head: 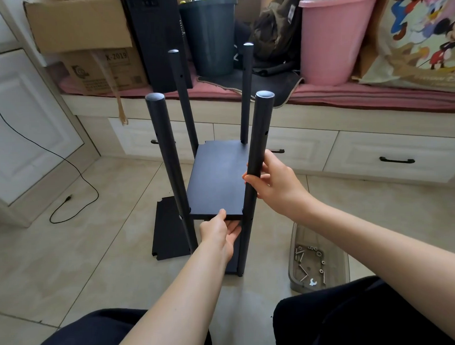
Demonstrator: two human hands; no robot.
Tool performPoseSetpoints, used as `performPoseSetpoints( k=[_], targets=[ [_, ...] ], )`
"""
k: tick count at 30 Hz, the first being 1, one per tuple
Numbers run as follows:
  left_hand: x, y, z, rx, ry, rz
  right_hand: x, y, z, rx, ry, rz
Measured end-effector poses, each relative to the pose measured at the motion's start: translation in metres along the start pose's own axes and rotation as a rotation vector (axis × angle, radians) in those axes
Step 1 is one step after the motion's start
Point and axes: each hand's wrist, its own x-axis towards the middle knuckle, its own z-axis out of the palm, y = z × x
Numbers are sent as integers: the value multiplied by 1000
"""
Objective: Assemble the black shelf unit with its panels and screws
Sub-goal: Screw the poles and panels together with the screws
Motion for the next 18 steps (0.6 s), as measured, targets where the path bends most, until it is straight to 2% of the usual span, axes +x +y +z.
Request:
performPoseSetpoints(
  k=[18],
  targets=[
    [-3,-6,3,-57,-24,0,1,5,-9,11,-11,-6]
  ],
)
